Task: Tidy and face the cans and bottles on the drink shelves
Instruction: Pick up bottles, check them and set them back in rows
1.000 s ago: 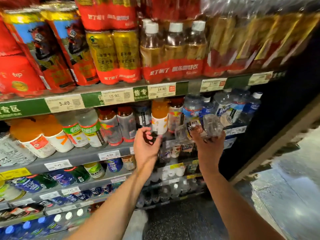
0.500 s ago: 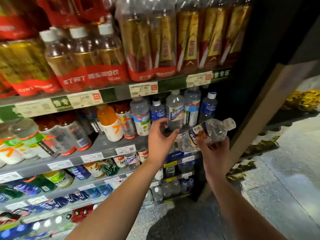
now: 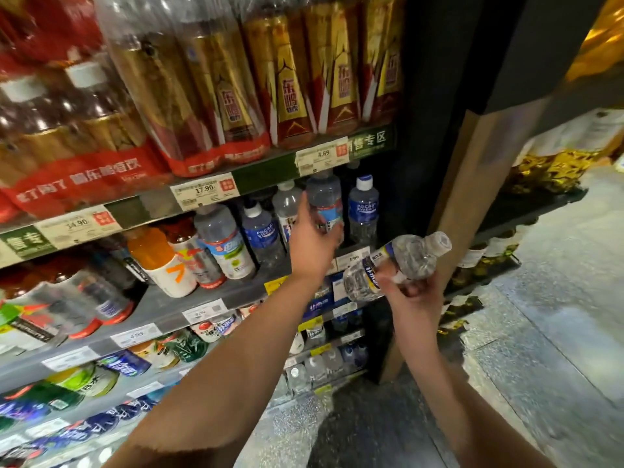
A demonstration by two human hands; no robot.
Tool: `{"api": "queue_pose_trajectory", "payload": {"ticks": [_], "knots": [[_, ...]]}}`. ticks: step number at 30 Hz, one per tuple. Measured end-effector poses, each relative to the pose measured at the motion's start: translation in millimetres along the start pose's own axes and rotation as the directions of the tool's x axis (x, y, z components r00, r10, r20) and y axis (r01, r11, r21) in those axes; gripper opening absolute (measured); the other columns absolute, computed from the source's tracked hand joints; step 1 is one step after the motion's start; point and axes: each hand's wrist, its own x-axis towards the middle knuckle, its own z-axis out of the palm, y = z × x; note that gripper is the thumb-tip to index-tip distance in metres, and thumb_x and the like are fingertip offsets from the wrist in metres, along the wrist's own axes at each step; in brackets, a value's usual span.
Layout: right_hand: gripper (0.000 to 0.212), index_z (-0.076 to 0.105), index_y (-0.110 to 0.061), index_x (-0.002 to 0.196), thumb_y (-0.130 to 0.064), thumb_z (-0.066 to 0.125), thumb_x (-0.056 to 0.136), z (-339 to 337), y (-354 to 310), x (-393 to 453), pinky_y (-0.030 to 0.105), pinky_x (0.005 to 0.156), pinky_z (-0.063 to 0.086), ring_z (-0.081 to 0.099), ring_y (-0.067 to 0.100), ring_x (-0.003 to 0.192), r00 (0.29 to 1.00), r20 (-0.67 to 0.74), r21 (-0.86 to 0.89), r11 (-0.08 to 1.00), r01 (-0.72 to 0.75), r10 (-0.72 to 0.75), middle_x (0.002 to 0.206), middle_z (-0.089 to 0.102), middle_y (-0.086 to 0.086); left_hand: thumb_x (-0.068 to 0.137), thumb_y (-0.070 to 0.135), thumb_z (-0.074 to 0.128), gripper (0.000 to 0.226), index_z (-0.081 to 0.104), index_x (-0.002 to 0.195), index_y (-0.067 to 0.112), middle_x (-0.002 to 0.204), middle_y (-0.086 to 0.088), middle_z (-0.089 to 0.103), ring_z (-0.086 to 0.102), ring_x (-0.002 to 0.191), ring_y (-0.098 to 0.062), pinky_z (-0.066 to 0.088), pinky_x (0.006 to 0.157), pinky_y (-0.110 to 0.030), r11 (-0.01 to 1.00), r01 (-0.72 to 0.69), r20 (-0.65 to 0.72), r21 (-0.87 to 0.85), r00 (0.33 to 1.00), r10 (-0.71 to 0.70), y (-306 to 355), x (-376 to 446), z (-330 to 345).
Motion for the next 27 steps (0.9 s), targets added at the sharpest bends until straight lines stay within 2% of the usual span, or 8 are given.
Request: {"api": "queue_pose_trajectory", "payload": {"ticks": [2,5,9,14,19,23,25,27], "knots": [[0.068,0.053,-0.017,0.134,-0.015,0.086,0.074,-1.0,1.4,0.8,0.004,0.087,0.044,0.065,0.009,0.108,1.0,-0.001,-0.042,0.999,0.015,-0.016,0.115,0.07,-0.005,0.087,0.024,0.075,0.085,0.026,0.155,0.013,0.093,0.002,0.068,0.064,0.086,-0.015,0.052,0.077,-0.032,0.999,0.012,0.005,0.05,1.0,-0.012,5.0,8.3,-1.9],[0.069,0.051,-0.014,0.135,-0.011,0.085,0.075,-0.4,5.4,2.9,0.009,0.088,0.047,0.064,0.014,0.099,0.999,0.029,-0.053,0.998,0.019,-0.017,0.101,0.065,-0.007,0.083,0.029,0.079,0.07,0.042,0.14,0.015,0.108,-0.003,0.072,0.069,0.096,-0.022,0.054,0.076,-0.032,0.998,0.005,0.027,0.067,1.0,-0.007,11.4,16.1,-1.4],[0.068,0.051,-0.012,0.133,-0.01,0.085,0.075,-0.9,8.1,4.4,0.009,0.088,0.049,0.066,0.014,0.108,0.998,0.063,-0.049,0.999,-0.011,0.014,0.117,0.068,0.004,0.08,0.034,0.083,0.067,0.046,0.131,0.01,0.11,-0.008,0.072,0.069,0.097,-0.027,0.056,0.074,-0.036,0.995,0.053,-0.054,0.081,0.997,-0.048,18.5,20.6,4.9],[0.052,0.051,-0.012,0.112,-0.015,0.086,0.074,-1.6,10.2,7.6,0.027,0.085,0.047,0.054,0.002,0.076,0.996,0.083,-0.092,0.995,-0.023,0.031,0.081,0.052,-0.017,0.072,0.05,0.085,0.069,0.05,0.113,0.006,0.092,-0.011,0.071,0.069,0.087,-0.029,0.056,0.069,-0.038,0.97,0.172,-0.158,0.174,0.977,-0.145,32.1,28.3,12.9],[0.061,0.055,-0.013,0.125,-0.014,0.087,0.074,-4.1,9.2,9.0,0.026,0.094,0.05,0.063,0.009,0.095,0.996,0.082,-0.083,0.997,-0.011,0.018,0.097,0.063,-0.009,0.074,0.051,0.083,0.069,0.052,0.113,0.004,0.1,-0.012,0.071,0.069,0.095,-0.032,0.055,0.074,-0.037,0.955,0.217,-0.186,0.2,0.966,-0.181,39.6,30.8,14.5],[0.068,0.053,-0.015,0.131,-0.017,0.088,0.073,-7.1,6.6,10.1,0.031,0.103,0.05,0.063,0.012,0.112,0.998,0.069,-0.085,0.996,-0.002,0.008,0.118,0.067,-0.001,0.073,0.045,0.085,0.082,0.047,0.137,0.011,0.069,0.012,0.061,0.066,0.074,-0.018,0.056,0.071,-0.033,0.986,0.14,-0.231,0.095,0.966,-0.115,33.3,5.9,11.5],[0.07,0.051,-0.016,0.133,-0.019,0.088,0.073,-6.8,2.9,11.8,0.039,0.106,0.049,0.063,0.015,0.116,0.997,0.073,-0.083,0.996,0.01,-0.004,0.122,0.067,0.001,0.072,0.043,0.087,0.083,0.046,0.139,0.017,0.08,0.011,0.066,0.066,0.079,-0.013,0.056,0.076,-0.031,0.996,0.084,-0.24,0.035,0.968,-0.073,26.5,-11.3,10.2],[0.072,0.051,-0.017,0.135,-0.021,0.087,0.073,-4.5,-1.9,15.2,0.04,0.106,0.049,0.063,0.015,0.118,0.994,0.1,-0.082,0.996,0.039,-0.031,0.125,0.067,0.0,0.069,0.042,0.089,0.081,0.048,0.136,0.021,0.112,0.003,0.066,0.064,0.102,-0.014,0.055,0.09,-0.032,0.999,0.037,-0.252,-0.007,0.967,-0.038,17.7,-25.3,9.8]]}}
